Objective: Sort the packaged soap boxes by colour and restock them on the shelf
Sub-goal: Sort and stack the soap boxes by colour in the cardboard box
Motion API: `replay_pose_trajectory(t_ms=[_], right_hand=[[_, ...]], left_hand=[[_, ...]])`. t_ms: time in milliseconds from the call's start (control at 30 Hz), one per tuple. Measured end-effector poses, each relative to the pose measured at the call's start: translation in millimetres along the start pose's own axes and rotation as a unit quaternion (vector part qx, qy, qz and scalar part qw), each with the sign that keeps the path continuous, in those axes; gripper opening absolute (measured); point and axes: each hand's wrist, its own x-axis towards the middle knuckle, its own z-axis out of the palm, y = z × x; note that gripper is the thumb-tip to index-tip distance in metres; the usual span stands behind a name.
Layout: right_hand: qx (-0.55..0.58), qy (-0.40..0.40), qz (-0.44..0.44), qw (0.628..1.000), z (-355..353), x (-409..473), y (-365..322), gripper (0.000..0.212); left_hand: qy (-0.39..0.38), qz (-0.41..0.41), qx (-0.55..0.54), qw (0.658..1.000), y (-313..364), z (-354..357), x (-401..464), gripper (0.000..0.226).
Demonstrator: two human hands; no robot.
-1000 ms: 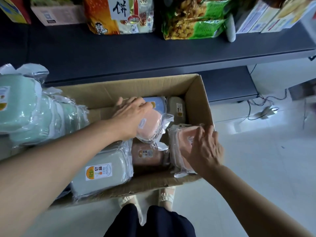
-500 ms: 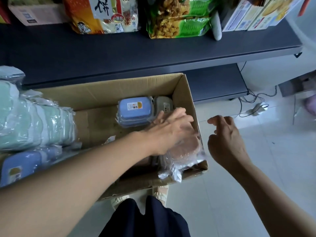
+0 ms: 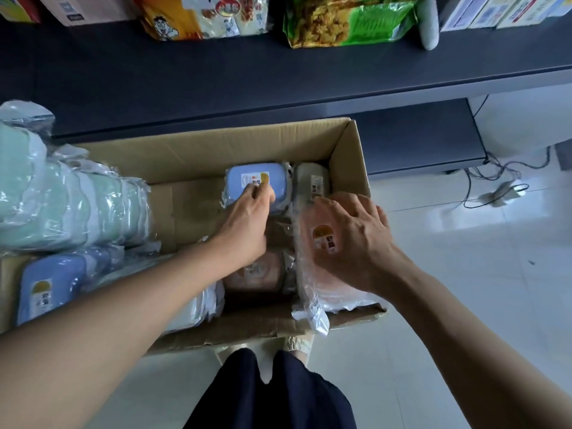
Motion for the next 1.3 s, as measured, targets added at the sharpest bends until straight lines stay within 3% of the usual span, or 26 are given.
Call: replay_pose_trajectory(t_ms=[100, 233, 433, 567, 700, 833, 1033, 1300], right_hand=[[-0.023, -0.004, 0.019, 1.000, -8.1, -8.4, 11.8, 0.070], [0.019, -0.006, 0.001, 1.000, -12.7, -19.1, 28.4, 0.066], [0.020, -0.002, -0.010, 1.000, -16.3, -5.6, 32.2, 0.076], [0.014, -0.003, -0.037, 0.999, -3.3, -6.1, 30.4, 0.085], [0.014, -0.007, -0.055, 0.998, 1.1, -9.0, 33.6, 0.089], [0.019, -0.009, -0.032, 0.999, -5.4, -14.6, 35.9, 0.086], [0.030, -0.023, -0.023, 0.999, -7.1, -11.5, 28.1, 0.083], [0.058, -0.021, -0.016, 0.998, -10.2, -13.2, 27.1, 0.079]], left_hand=[[-0.112, -0.084, 0.043, 0.989, -0.1, 16.3, -4.4, 0.062], [-0.177, -0.134, 0.016, 0.975, 4.3, 43.2, -9.7, 0.049], [-0.279, -0.173, 0.238, 0.914, -22.9, 97.5, -11.5, 0.069], [-0.205, -0.166, 0.287, 0.921, -31.5, 125.0, -10.2, 0.054], [-0.179, -0.174, 0.235, 0.940, -33.5, 130.4, -8.7, 0.054], [-0.135, -0.267, 0.091, 0.950, -29.5, 114.7, -9.6, 0.076], [-0.073, -0.348, 0.023, 0.934, -4.8, 87.0, -17.5, 0.105], [-0.005, -0.360, -0.042, 0.932, 4.8, 86.2, -23.5, 0.102]])
